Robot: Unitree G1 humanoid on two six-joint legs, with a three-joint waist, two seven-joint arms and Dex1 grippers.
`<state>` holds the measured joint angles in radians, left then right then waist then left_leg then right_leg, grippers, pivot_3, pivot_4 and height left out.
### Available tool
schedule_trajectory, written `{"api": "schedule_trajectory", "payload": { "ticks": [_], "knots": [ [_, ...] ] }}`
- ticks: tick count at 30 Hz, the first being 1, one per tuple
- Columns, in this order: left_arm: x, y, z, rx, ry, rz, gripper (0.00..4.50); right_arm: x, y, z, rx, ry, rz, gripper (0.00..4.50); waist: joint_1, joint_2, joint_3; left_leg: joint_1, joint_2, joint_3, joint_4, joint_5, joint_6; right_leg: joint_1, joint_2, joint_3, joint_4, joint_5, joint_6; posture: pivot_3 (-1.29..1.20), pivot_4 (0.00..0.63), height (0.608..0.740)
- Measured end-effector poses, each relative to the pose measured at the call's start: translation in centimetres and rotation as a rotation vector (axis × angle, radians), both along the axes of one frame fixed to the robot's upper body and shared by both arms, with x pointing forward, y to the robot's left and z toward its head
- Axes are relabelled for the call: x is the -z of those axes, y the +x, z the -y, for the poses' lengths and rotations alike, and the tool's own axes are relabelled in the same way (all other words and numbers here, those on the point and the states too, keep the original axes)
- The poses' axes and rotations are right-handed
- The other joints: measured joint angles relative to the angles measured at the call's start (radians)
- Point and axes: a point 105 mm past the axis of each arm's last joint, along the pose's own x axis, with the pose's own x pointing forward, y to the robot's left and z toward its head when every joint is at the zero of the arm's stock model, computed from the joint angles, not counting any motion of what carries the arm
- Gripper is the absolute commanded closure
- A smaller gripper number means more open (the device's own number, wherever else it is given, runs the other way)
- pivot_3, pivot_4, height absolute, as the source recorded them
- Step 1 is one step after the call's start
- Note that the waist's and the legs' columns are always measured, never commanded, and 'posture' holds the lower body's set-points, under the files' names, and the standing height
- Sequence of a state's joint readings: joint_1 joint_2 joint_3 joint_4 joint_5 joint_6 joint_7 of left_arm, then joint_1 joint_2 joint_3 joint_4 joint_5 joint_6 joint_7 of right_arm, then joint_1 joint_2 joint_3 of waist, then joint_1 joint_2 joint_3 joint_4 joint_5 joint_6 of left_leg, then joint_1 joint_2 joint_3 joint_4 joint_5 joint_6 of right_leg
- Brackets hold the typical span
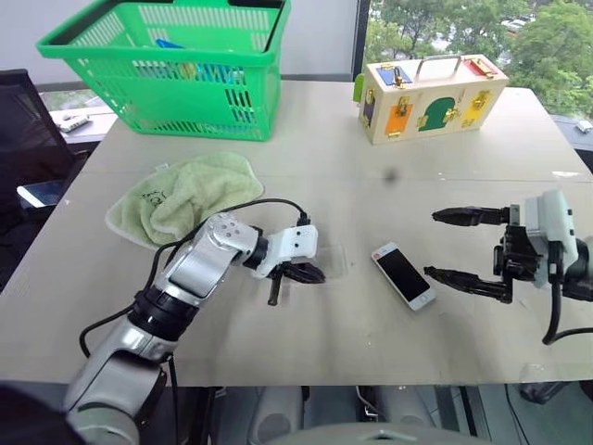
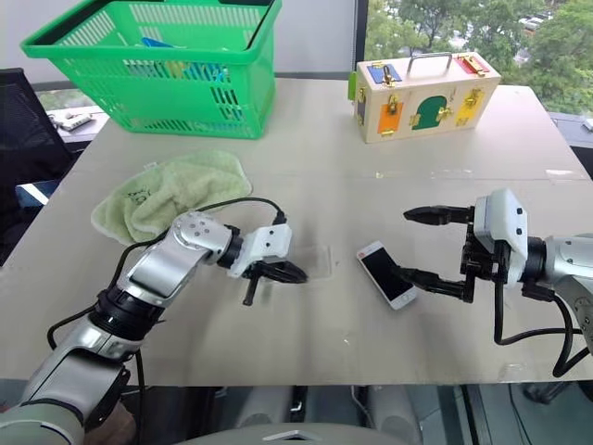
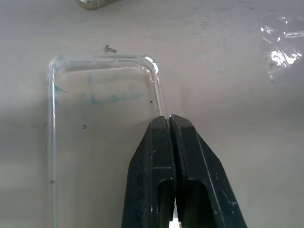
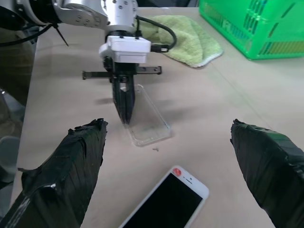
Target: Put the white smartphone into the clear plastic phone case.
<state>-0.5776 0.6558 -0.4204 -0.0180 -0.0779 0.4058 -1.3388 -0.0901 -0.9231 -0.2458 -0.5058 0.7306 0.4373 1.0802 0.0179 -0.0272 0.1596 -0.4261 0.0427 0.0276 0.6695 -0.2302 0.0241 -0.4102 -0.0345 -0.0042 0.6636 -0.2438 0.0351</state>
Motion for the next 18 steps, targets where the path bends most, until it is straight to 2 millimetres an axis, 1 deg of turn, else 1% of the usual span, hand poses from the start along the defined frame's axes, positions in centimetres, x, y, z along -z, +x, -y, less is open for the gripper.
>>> {"api": "schedule_trajectory", "payload": {
  "ticks": [5, 11, 15, 18],
  "knots": [
    [0.3, 0.1, 1.8, 0.009, -0.029, -0.023, 4.44, 0.5, -0.3, 0.1, 0.008, -0.025, -0.034, 0.0, 0.004, 0.0, 0.0, -0.001, -0.001, 0.0, 0.001, 0.0, 0.0, 0.0, -0.001, 0.0, 0.0, 0.0, 0.0, 0.0, 0.15, 0.74],
    [0.1, 0.1, 4.3, 0.039, -0.042, -0.042, 4.44, 0.8, -0.3, 0.6, 0.02, -0.055, -0.061, 0.0, -0.003, 0.0, 0.0, -0.001, -0.001, -0.003, 0.001, 0.0, 0.0, 0.0, 0.0, -0.001, 0.0, 0.0, 0.0, 0.0, 0.15, 0.74],
    [-0.2, 0.6, 4.9, 0.041, -0.036, -0.037, 4.44, 1.0, 0.1, 1.0, 0.042, -0.054, -0.075, 0.0, -0.007, 0.001, 0.0, -0.001, -0.001, -0.003, 0.001, 0.0, 0.0, 0.0, 0.0, -0.001, 0.001, 0.0, 0.0, 0.0, 0.15, 0.74],
    [-0.3, 0.7, 5.1, 0.053, -0.038, -0.033, 3.67, 0.7, 0.4, 1.0, 0.063, -0.059, -0.062, 0.0, -0.005, 0.001, 0.0, -0.001, -0.001, -0.004, 0.001, 0.0, 0.0, 0.0, 0.0, -0.001, 0.001, 0.0, 0.0, 0.0, 0.15, 0.74]
  ]
}}
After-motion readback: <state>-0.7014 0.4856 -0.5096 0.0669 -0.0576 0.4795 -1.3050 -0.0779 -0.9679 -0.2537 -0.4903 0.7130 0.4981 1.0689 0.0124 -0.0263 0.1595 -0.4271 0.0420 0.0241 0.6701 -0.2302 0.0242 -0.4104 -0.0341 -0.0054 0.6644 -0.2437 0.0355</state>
